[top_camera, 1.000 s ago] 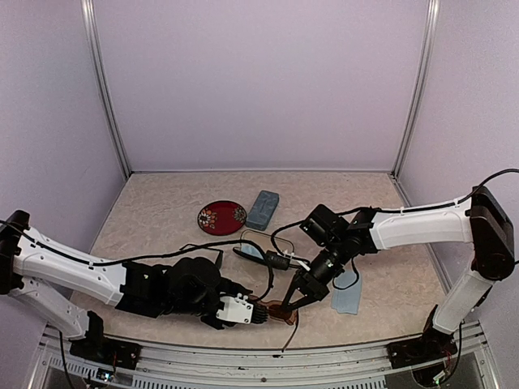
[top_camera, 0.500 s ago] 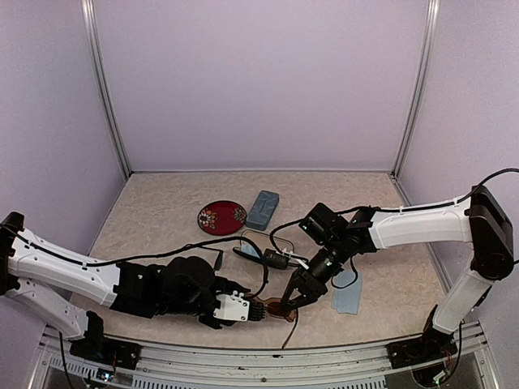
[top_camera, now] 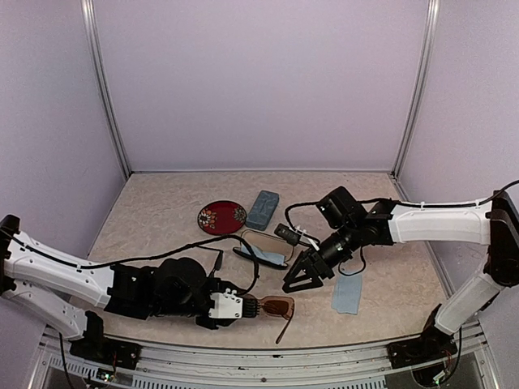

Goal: Organize the sunglasses
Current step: Pass from the right arm to the left, then fold the right temple of the sunglasses with the sunglasses.

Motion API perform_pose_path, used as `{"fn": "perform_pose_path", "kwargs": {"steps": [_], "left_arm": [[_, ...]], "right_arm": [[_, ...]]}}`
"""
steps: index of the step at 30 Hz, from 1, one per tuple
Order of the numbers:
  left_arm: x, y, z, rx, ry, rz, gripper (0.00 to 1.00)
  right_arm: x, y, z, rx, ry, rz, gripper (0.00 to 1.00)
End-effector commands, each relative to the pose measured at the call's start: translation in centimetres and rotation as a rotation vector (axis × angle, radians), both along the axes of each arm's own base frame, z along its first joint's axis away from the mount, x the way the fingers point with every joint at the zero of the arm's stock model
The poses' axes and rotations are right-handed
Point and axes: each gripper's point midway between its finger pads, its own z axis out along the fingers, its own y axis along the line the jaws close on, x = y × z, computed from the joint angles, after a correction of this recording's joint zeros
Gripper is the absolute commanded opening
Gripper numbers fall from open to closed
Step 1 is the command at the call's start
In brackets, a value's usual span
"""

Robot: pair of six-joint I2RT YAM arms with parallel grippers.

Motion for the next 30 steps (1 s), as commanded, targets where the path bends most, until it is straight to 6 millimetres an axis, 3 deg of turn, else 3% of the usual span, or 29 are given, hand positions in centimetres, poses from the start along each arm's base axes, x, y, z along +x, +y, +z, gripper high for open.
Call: {"fn": "perform_pose_path", "kwargs": {"steps": [1, 6, 13, 19, 30], "left_arm": [[0.1, -0.4, 2.6, -0.134, 0.047, 0.019, 0.31], [0.2, -0.2, 4.1, -0.215, 0.097, 0.027, 0.31], [0.8, 0.0, 5.0, -0.267, 0.130, 0.047, 0.31], [1.2, -0.2, 4.6, -0.257, 0.145, 0.070, 0.31], [2.0, -0.4, 4.2, -0.241, 0.160, 0.104, 0.32]], "right_arm": [[0.5, -1.0, 2.1, 0.099, -0.046, -0.049, 0.67], [-0.4, -1.8, 4.5, 0.219, -0.067, -0.067, 0.73], [-1.0, -2.0, 6.0, 0.294, -0.074, -0.068, 0.79], [-0.9, -0.8, 6.0, 0.294, -0.065, -0.051, 0.82], [-0.8, 0.2, 3.9, 0.245, -0.041, -0.056, 0.80]]}}
